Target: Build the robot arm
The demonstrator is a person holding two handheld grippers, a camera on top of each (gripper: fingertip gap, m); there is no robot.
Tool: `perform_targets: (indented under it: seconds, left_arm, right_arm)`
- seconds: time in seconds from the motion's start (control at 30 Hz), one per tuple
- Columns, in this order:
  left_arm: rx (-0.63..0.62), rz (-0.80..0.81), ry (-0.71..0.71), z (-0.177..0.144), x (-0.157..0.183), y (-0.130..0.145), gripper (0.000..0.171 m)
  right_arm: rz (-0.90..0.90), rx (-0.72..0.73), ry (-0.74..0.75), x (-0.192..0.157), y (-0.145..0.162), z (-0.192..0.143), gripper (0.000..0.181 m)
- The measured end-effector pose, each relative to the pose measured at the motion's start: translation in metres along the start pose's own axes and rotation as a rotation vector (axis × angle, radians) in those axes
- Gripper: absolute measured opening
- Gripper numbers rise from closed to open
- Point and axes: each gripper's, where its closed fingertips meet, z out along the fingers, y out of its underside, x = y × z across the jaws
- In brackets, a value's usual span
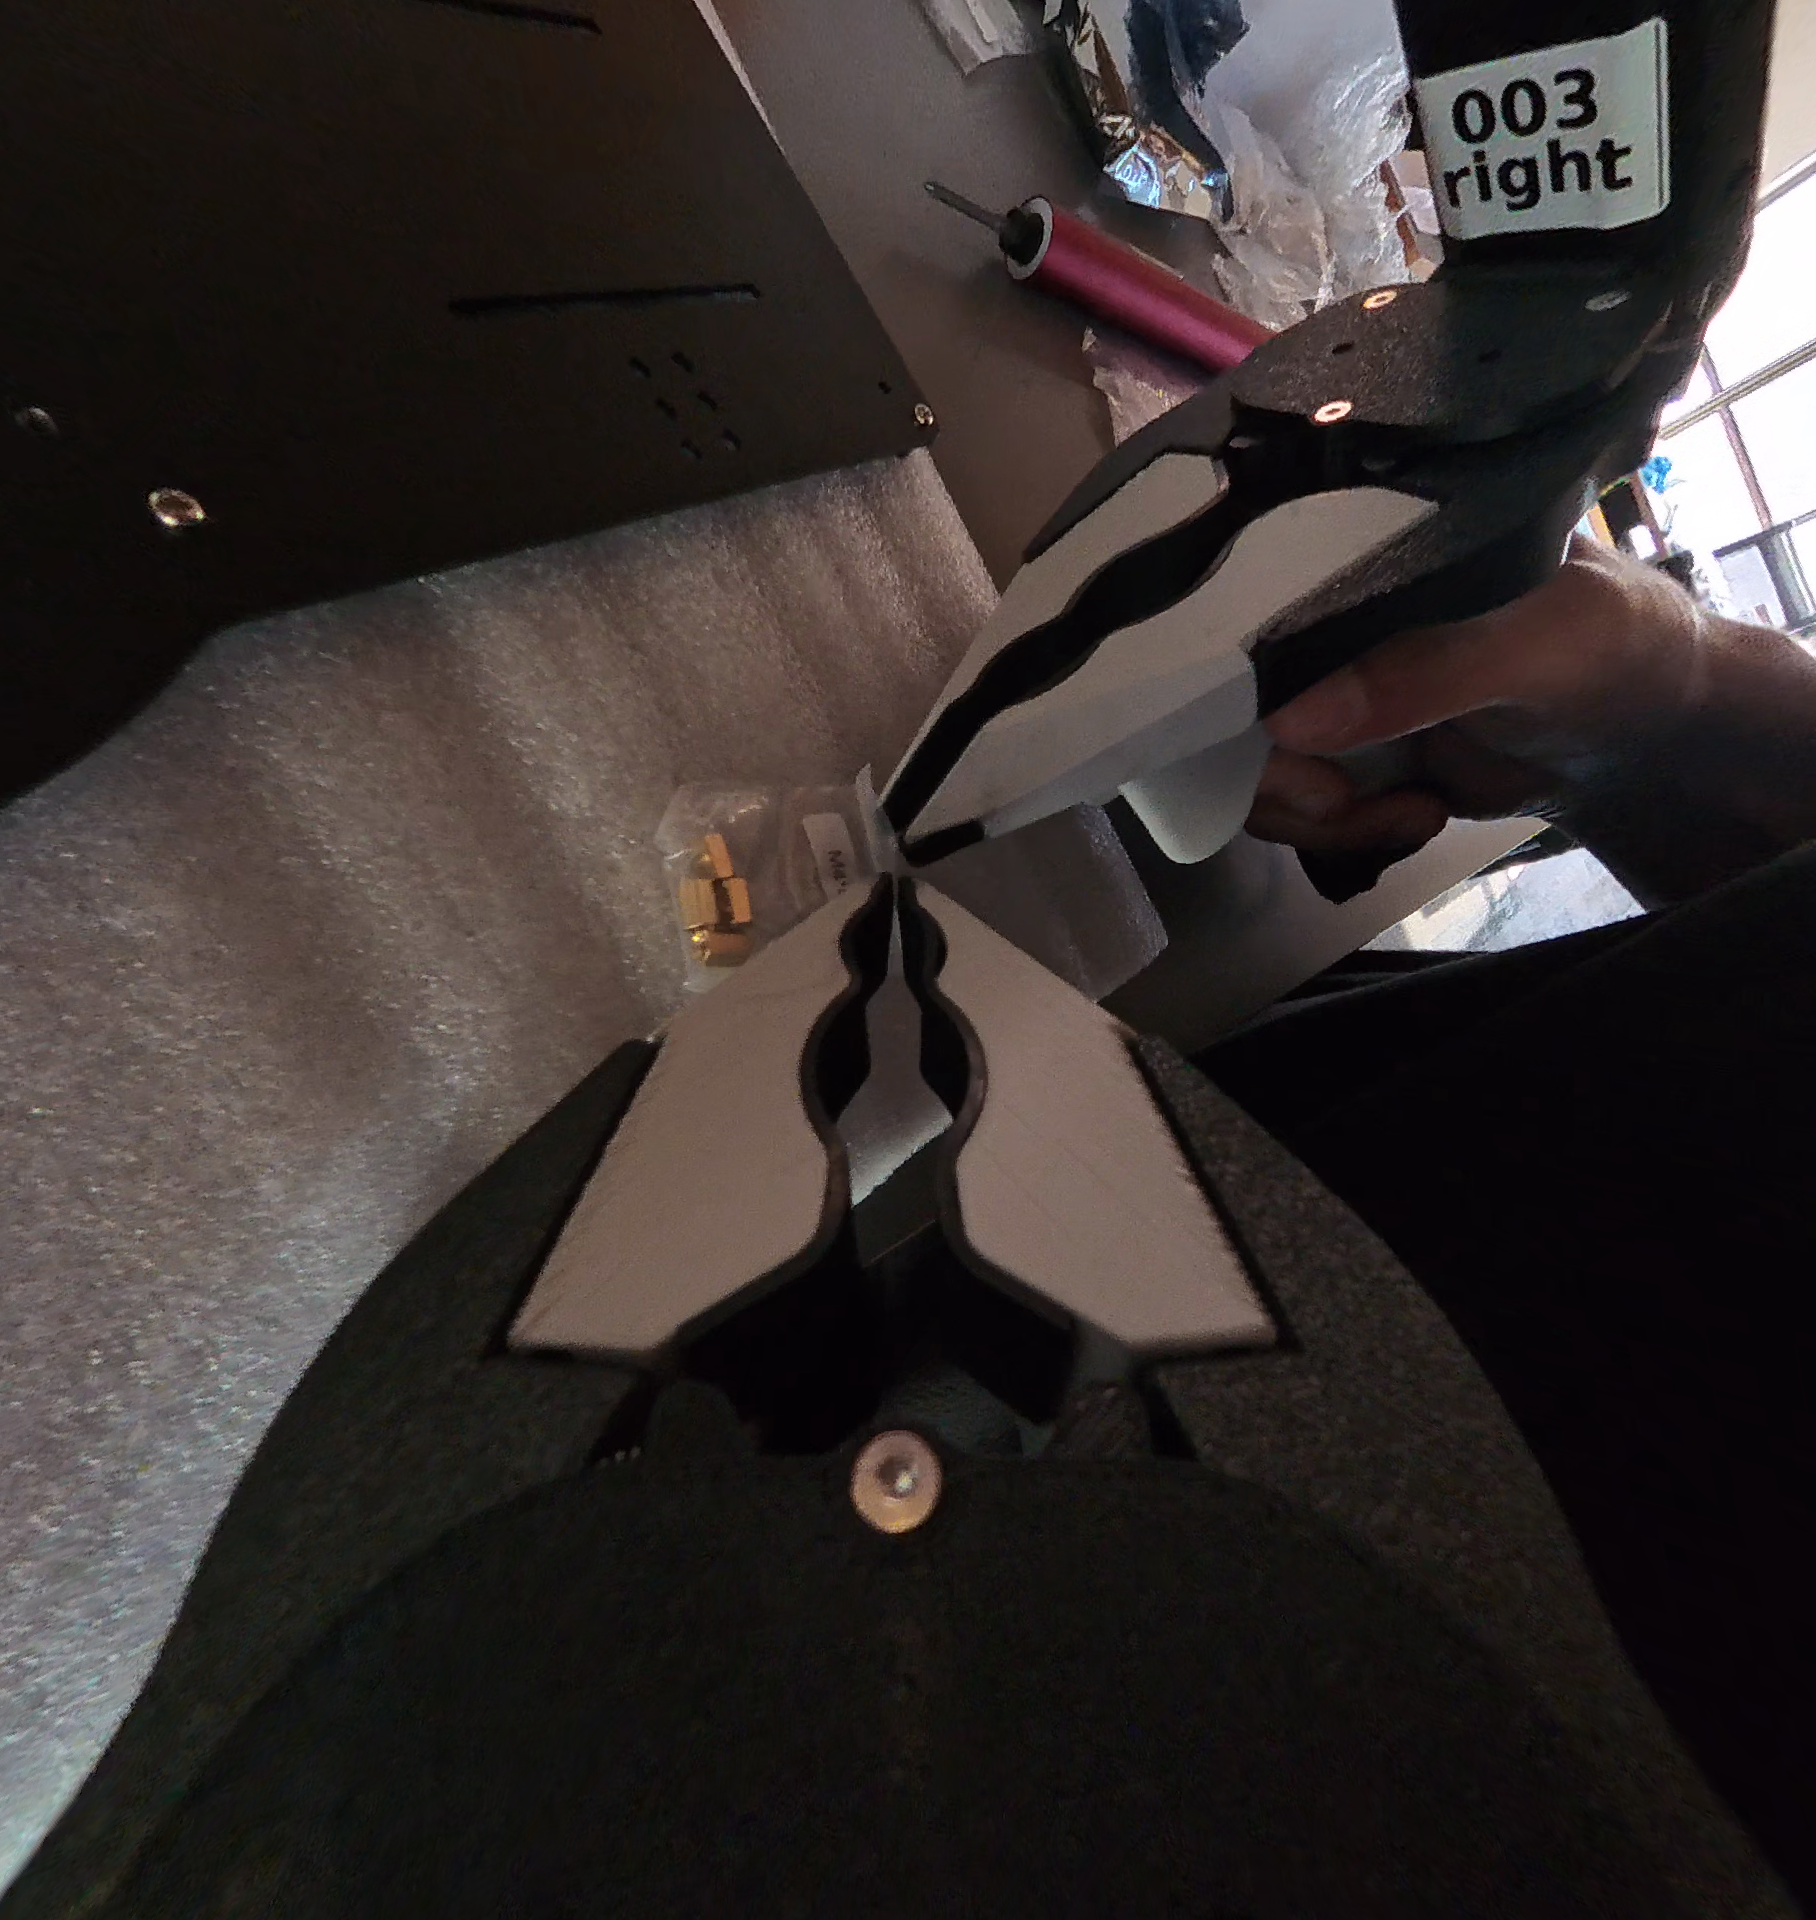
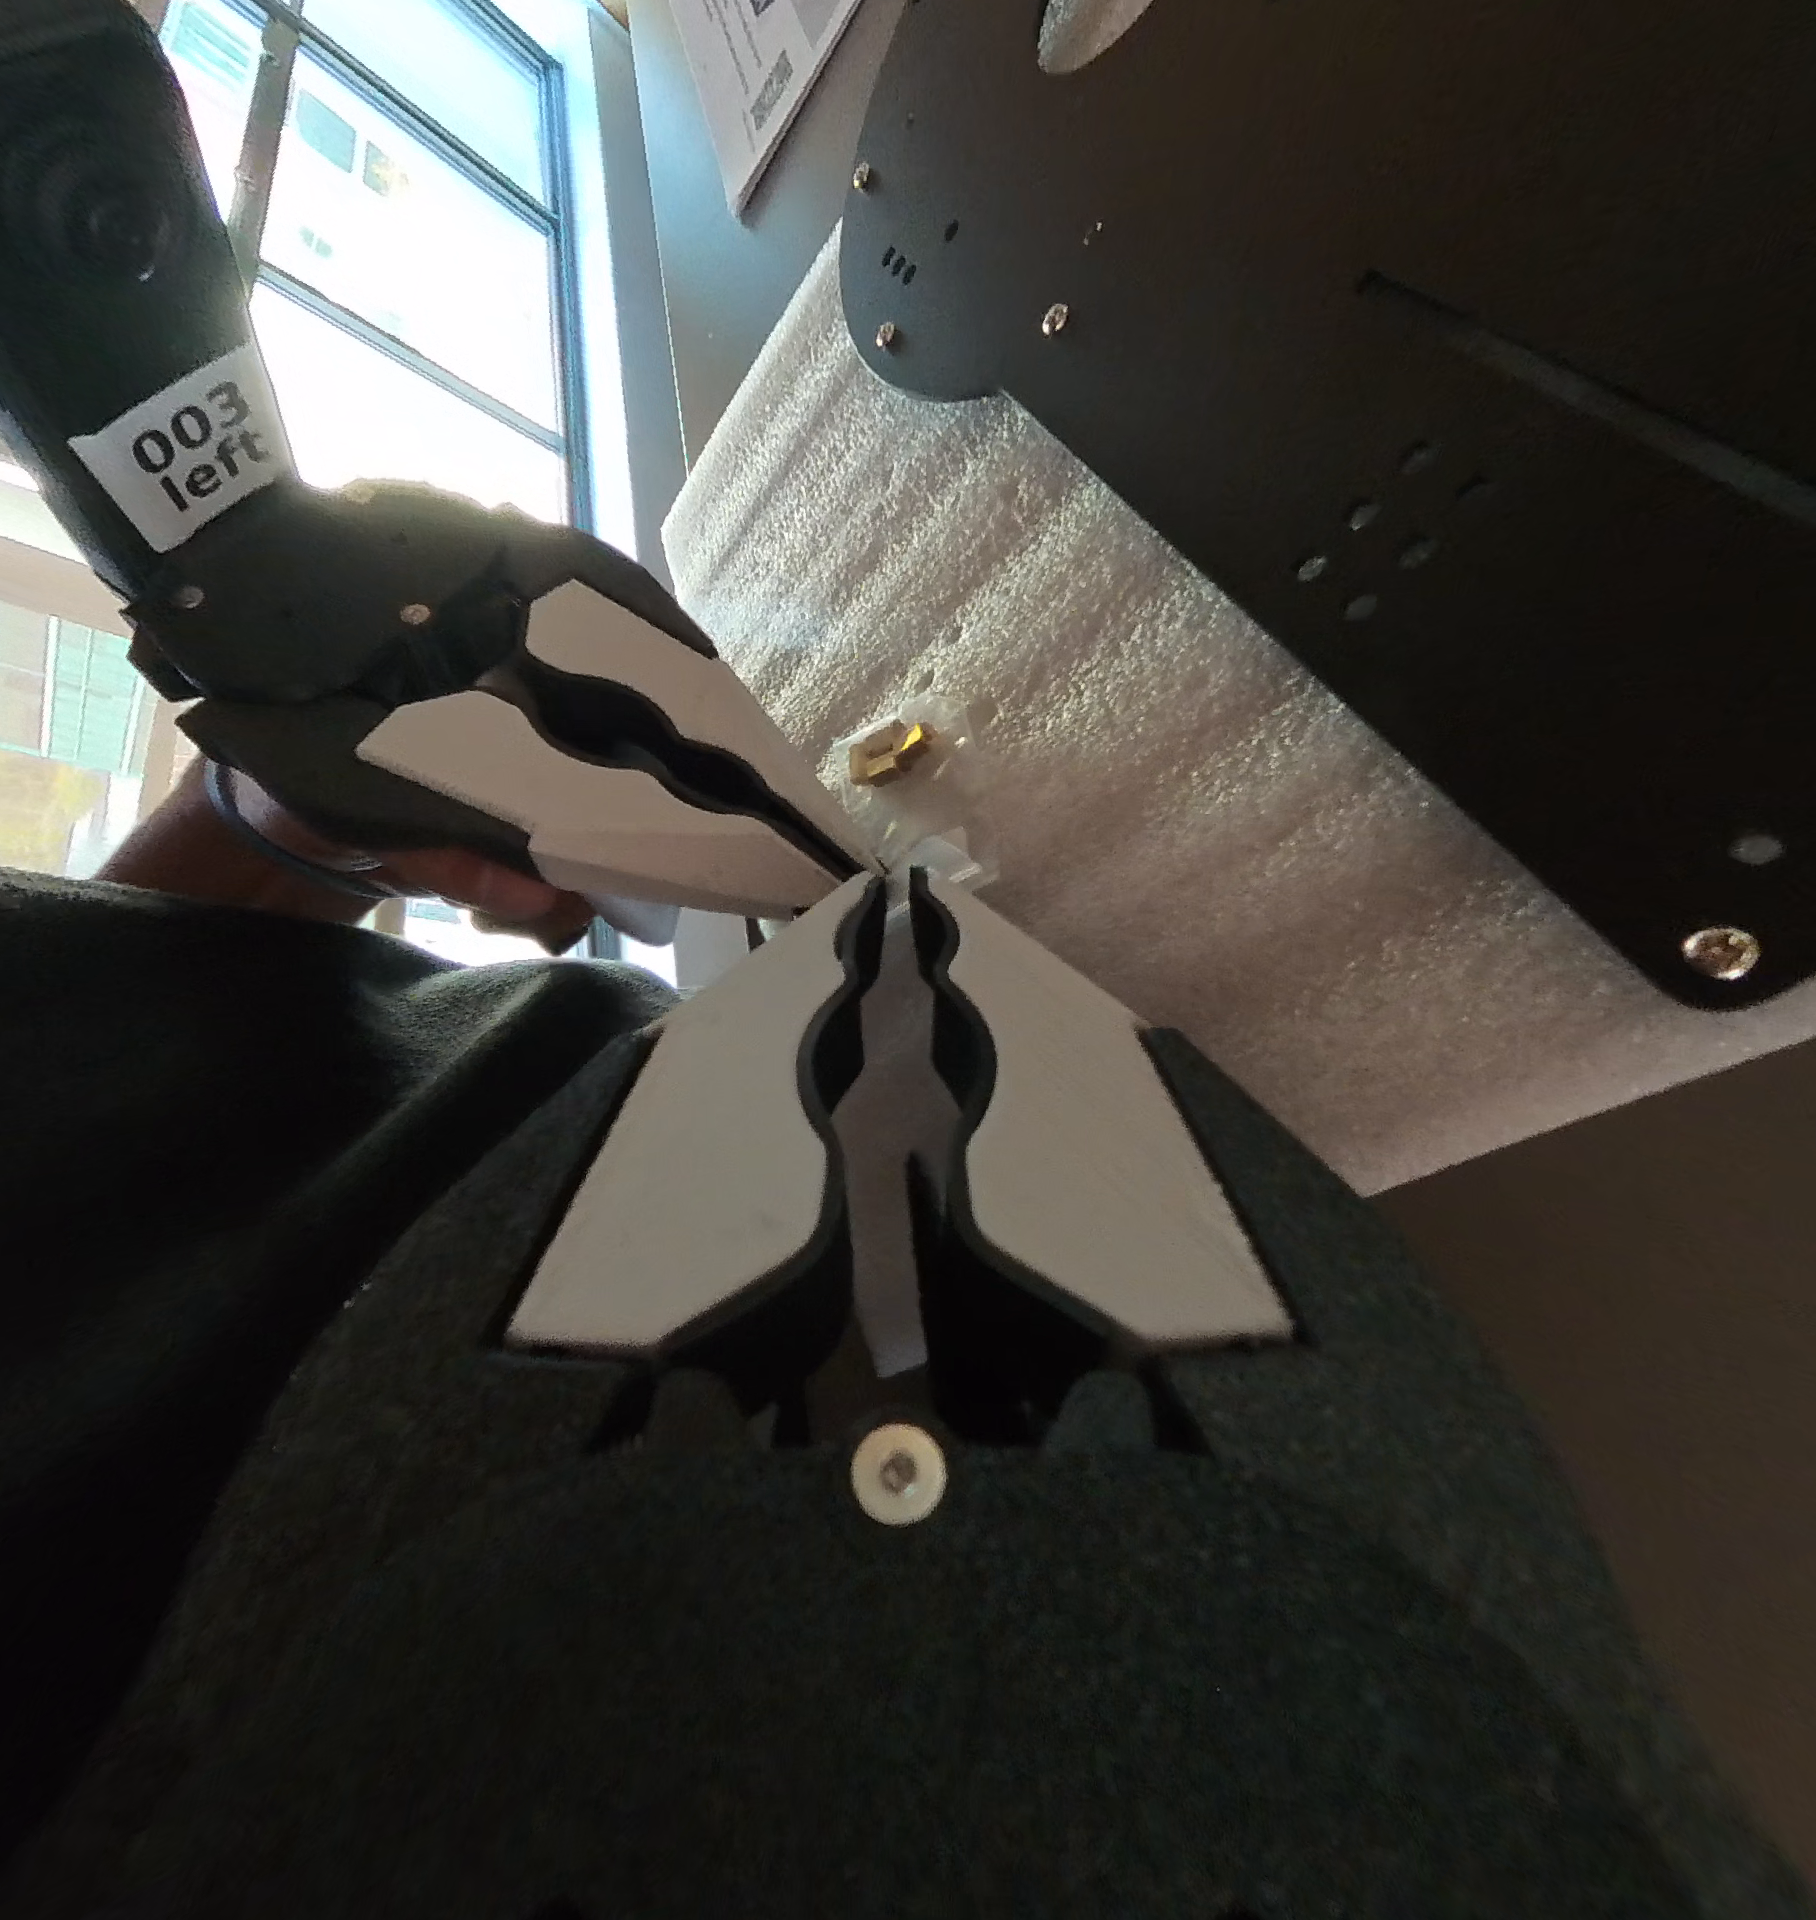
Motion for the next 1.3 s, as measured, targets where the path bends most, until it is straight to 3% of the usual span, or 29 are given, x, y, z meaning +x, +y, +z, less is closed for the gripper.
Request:
perform_targets:
  seconds: [0.3, 0.5, 0.67, 0.97, 1.3]
  left_arm:
    - [0.061, -0.094, 0.085, -0.003, 0.003, -0.004, 0.0]
    - [0.135, -0.159, 0.162, -0.013, 0.008, -0.015, 0.0]
    - [0.169, -0.113, 0.175, -0.021, 0.014, -0.022, 0.0]
    - [0.245, -0.158, 0.21, -0.029, 0.017, -0.034, 0.0]
    - [0.276, -0.186, 0.236, -0.033, 0.019, -0.039, 0.0]
  right_arm:
    - [0.049, 0.022, -0.063, -0.006, -0.003, 0.0, 0.001]
    - [0.16, 0.087, -0.203, -0.018, -0.014, -0.004, 0.0]
    - [0.213, 0.12, -0.297, -0.027, -0.021, -0.008, 0.0]
    - [0.281, 0.18, -0.365, -0.029, -0.03, -0.015, 0.0]
    - [0.206, 0.177, -0.352, -0.037, -0.033, -0.019, 0.0]
